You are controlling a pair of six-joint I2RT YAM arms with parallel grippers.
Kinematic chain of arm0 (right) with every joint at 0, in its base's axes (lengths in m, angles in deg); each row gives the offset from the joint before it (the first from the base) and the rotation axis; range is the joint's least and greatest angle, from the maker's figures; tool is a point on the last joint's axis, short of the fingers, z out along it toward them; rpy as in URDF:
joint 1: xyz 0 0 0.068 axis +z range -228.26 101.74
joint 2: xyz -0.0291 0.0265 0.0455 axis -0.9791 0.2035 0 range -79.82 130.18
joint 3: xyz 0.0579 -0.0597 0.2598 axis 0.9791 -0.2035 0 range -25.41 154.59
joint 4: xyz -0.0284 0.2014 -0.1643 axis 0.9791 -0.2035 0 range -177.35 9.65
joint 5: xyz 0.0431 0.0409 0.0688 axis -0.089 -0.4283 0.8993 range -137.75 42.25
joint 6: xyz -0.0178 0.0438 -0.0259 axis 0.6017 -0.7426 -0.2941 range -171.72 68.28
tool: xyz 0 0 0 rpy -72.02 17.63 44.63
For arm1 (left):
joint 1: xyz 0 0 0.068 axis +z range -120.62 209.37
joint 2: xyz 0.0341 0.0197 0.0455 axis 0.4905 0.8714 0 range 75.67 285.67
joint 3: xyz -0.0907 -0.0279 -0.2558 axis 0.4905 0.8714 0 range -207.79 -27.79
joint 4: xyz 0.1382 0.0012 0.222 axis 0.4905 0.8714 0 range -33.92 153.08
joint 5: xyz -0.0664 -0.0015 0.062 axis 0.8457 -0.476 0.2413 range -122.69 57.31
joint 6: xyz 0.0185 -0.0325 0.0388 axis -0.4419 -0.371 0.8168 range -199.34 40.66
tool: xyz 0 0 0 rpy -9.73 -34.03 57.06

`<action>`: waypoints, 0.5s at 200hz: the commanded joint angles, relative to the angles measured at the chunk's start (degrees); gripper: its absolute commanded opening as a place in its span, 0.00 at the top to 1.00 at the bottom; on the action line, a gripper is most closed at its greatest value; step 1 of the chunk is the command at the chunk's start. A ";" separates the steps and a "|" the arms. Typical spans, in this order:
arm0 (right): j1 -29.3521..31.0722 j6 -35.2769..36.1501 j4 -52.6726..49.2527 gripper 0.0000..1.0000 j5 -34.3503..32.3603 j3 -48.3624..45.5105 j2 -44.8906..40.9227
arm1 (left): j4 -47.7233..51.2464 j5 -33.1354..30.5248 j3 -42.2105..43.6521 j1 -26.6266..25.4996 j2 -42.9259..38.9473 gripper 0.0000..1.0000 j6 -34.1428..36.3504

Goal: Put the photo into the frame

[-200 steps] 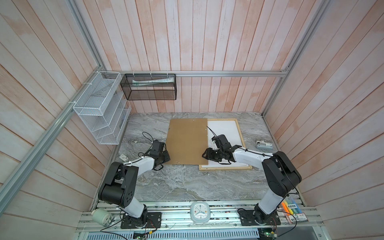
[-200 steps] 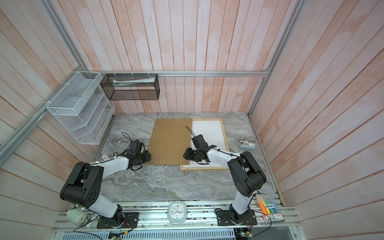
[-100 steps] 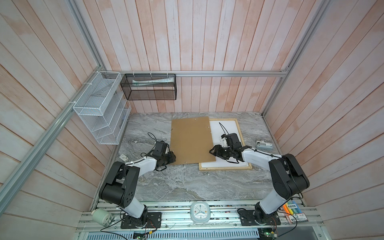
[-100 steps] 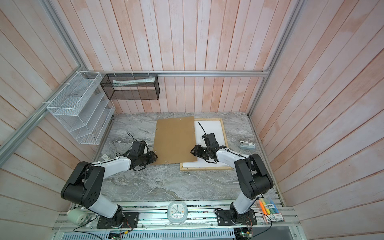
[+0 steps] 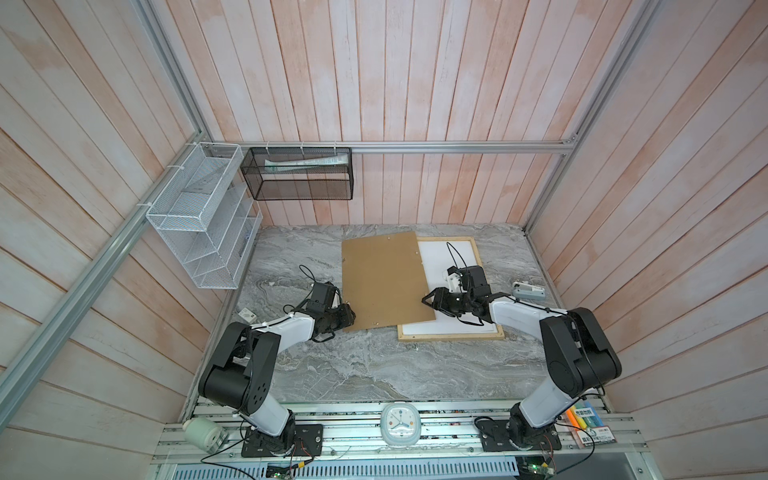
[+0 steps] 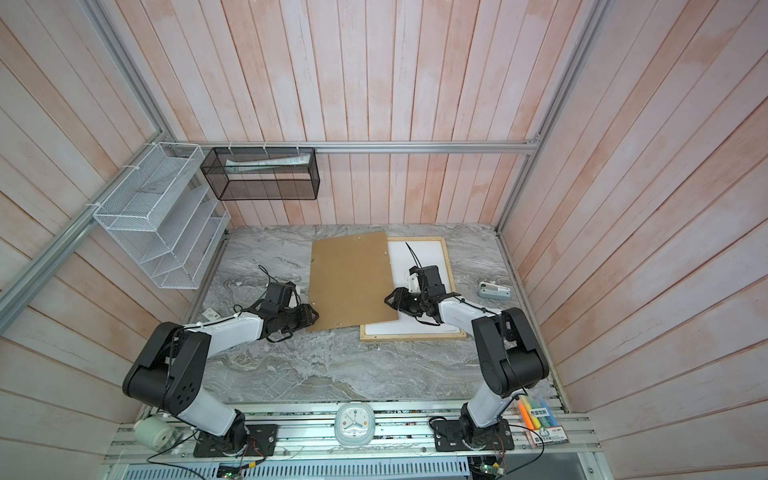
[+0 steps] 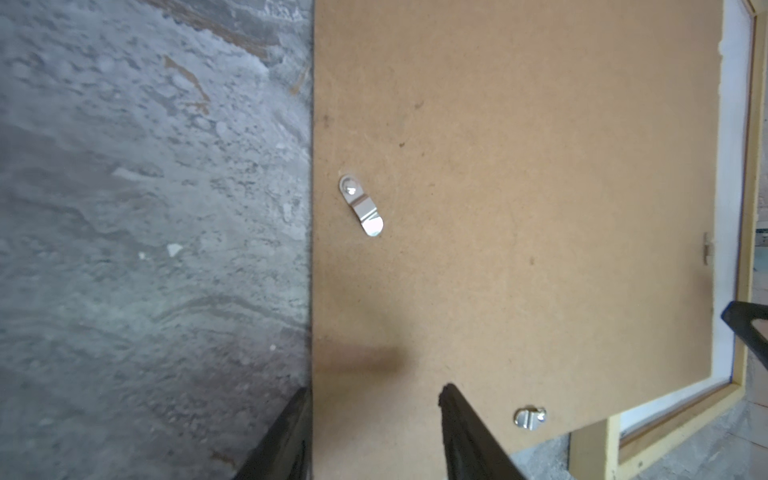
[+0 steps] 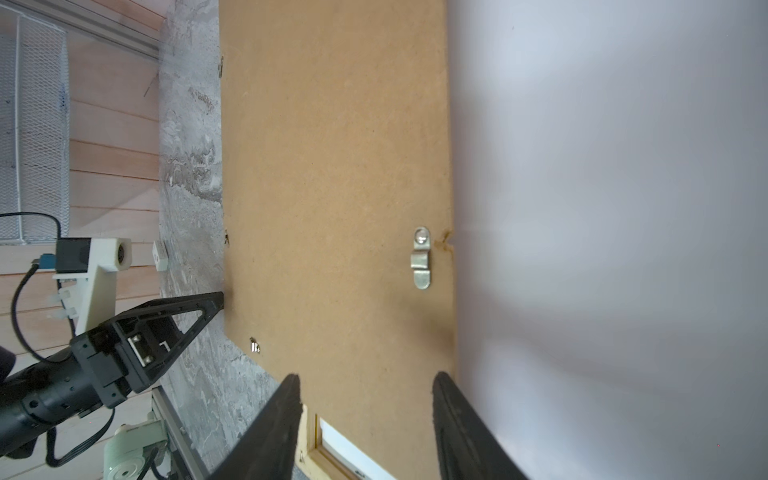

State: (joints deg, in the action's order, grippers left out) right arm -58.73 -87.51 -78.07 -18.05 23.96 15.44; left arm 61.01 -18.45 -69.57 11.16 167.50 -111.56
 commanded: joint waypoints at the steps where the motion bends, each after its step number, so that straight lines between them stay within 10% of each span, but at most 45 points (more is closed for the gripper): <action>1: -0.76 1.24 2.15 0.48 2.64 -0.82 -0.58 | 5.33 1.93 0.64 -0.85 2.64 0.48 0.75; 100: -4.92 6.21 -1.36 0.47 2.62 1.43 1.04 | 5.30 0.31 0.86 -0.77 3.34 0.48 1.09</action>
State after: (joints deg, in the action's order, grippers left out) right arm -63.15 -84.74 -77.50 -16.13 23.70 15.42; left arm 61.01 -18.01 -69.63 10.87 167.70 -111.04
